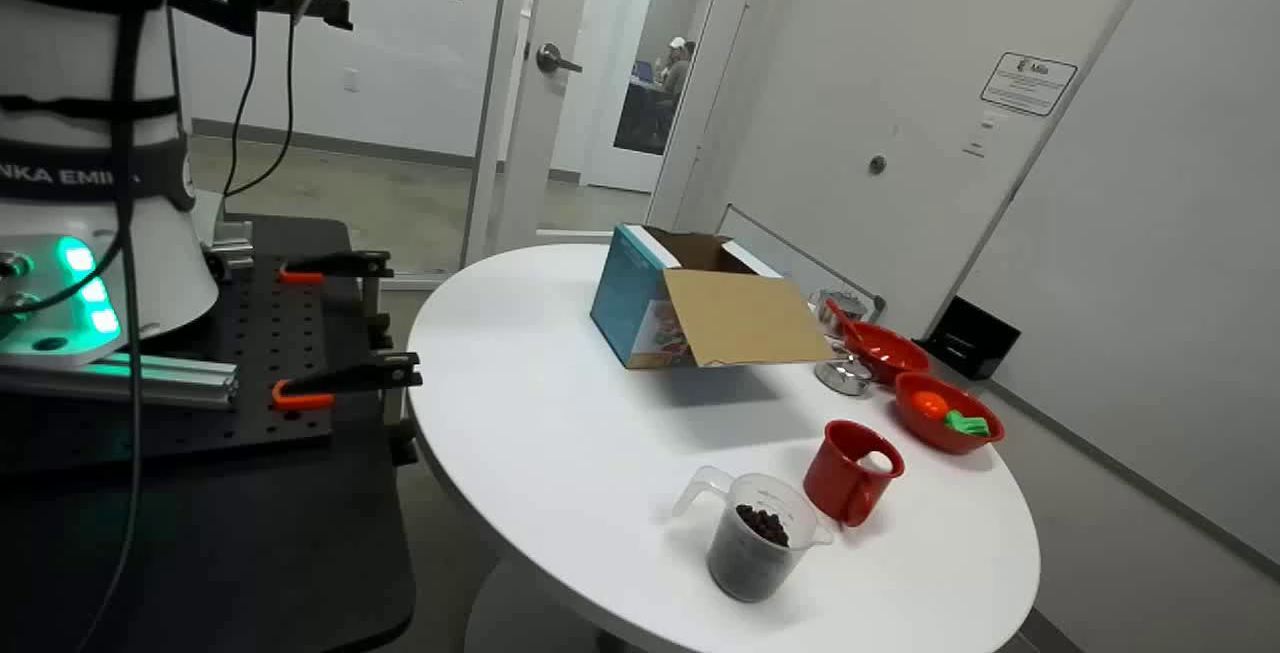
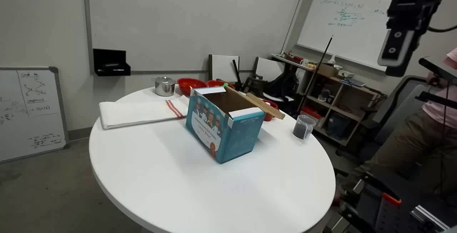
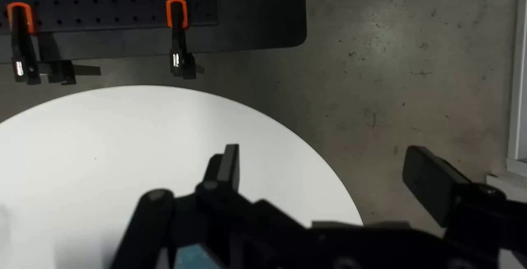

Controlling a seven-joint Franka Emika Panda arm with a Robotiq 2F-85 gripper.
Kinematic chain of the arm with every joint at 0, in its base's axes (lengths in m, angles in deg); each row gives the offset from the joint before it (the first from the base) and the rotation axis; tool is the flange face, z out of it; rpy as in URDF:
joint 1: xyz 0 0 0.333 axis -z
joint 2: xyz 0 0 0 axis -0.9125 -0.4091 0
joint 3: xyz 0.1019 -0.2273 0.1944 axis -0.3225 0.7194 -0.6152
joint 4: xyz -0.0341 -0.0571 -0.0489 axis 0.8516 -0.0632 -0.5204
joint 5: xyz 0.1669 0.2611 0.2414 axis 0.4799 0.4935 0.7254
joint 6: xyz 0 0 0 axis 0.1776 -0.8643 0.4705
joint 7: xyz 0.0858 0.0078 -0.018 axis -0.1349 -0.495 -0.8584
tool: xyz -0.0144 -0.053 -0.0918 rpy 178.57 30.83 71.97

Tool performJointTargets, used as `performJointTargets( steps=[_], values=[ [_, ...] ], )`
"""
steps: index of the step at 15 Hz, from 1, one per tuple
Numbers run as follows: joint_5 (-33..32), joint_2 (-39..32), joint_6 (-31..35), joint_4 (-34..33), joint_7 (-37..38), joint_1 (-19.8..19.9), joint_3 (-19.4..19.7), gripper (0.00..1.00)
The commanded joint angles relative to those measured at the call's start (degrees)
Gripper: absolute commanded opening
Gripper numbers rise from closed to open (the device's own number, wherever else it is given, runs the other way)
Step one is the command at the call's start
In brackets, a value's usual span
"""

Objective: Close the box

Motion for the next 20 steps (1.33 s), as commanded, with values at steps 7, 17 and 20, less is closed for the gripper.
performJointTargets(
  steps=[7, 17, 20],
  values=[
    [-3.1, -0.6, 1.8, -2.6, 0.9, 3.7, -0.4, 1.00],
    [-12.3, -2.1, 3.4, -9.8, 0.3, 9.2, 1.2, 1.00],
    [-12.2, -2.3, 3.4, -9.4, 0.2, 8.8, 1.2, 1.00]
  ],
)
